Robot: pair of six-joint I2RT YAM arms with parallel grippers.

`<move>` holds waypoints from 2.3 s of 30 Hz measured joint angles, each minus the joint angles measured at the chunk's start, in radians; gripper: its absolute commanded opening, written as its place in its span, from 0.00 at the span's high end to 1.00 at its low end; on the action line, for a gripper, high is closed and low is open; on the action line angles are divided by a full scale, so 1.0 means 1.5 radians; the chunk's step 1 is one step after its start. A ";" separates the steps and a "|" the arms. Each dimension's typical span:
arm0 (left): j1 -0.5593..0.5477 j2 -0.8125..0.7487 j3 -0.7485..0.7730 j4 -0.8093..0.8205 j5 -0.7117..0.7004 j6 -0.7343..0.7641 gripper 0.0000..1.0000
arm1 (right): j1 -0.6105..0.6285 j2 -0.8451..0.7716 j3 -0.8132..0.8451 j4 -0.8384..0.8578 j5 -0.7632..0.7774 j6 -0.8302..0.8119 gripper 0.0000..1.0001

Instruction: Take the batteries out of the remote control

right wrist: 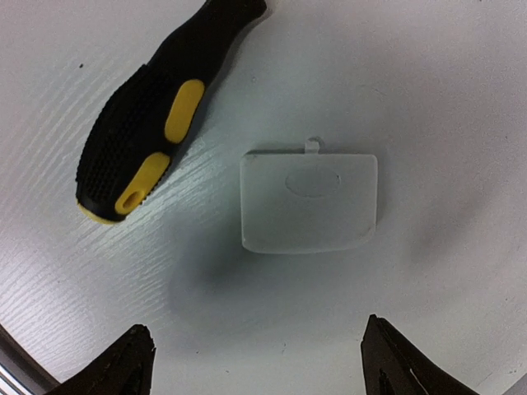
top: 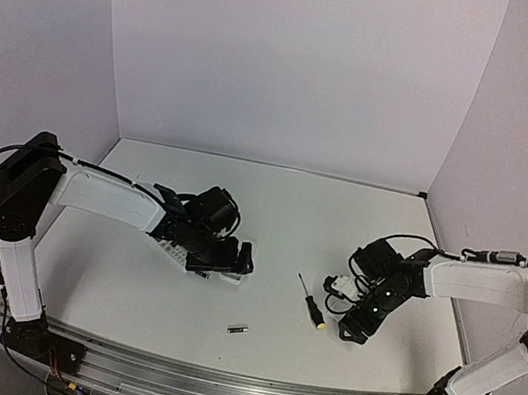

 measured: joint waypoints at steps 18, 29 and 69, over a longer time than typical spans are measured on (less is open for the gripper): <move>0.000 0.048 0.006 0.037 0.006 0.017 0.00 | -0.019 0.144 0.089 0.045 -0.026 -0.012 0.34; 0.000 0.048 0.006 0.041 0.008 0.027 0.00 | -0.021 0.146 0.088 0.059 -0.025 -0.009 0.59; -0.001 0.169 0.101 0.202 0.176 0.016 0.00 | -0.023 -0.363 -0.072 0.027 0.042 0.374 0.84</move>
